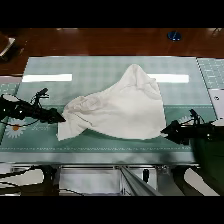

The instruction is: Fold the shirts.

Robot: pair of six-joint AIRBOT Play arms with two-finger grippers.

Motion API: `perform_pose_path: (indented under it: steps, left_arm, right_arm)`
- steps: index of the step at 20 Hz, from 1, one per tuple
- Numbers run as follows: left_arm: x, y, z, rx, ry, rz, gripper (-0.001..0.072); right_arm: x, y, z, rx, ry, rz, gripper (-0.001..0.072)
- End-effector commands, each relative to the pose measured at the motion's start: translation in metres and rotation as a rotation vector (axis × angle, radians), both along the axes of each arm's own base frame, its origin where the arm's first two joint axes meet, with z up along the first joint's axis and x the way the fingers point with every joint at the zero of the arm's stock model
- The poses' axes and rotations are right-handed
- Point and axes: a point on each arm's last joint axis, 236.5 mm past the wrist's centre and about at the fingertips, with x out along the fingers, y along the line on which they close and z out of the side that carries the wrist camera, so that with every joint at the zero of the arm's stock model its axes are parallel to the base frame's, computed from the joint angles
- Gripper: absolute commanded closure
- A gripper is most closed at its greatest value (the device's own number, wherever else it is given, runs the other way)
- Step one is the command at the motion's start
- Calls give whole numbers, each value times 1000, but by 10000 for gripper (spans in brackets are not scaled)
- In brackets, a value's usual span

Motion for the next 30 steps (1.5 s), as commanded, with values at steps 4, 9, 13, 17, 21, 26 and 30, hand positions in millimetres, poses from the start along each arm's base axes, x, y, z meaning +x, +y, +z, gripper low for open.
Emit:
perform_pose_path:
  steps: [4,9,13,17,21,26,30]
  left_arm:
    - [13,-6,6,-36,-27,49,690]
    - [37,-22,36,-156,-85,138,690]
    - [112,-22,174,-340,-451,284,690]
    - [135,5,383,-408,-992,418,691]
    - [72,22,547,-211,-1478,487,691]
    - [-46,28,638,279,-1842,604,691]
    - [-133,25,647,662,-1956,657,691]
  right_arm:
    - [38,9,5,41,-108,-80,450]
    - [79,38,45,-2,-284,134,688]
    - [159,27,202,-90,-653,260,688]
    - [180,3,421,-376,-1123,234,688]
    - [112,-1,547,-604,-1383,198,689]
    - [16,-8,571,-808,-1417,176,688]
    - [-41,-5,581,-874,-1463,138,688]
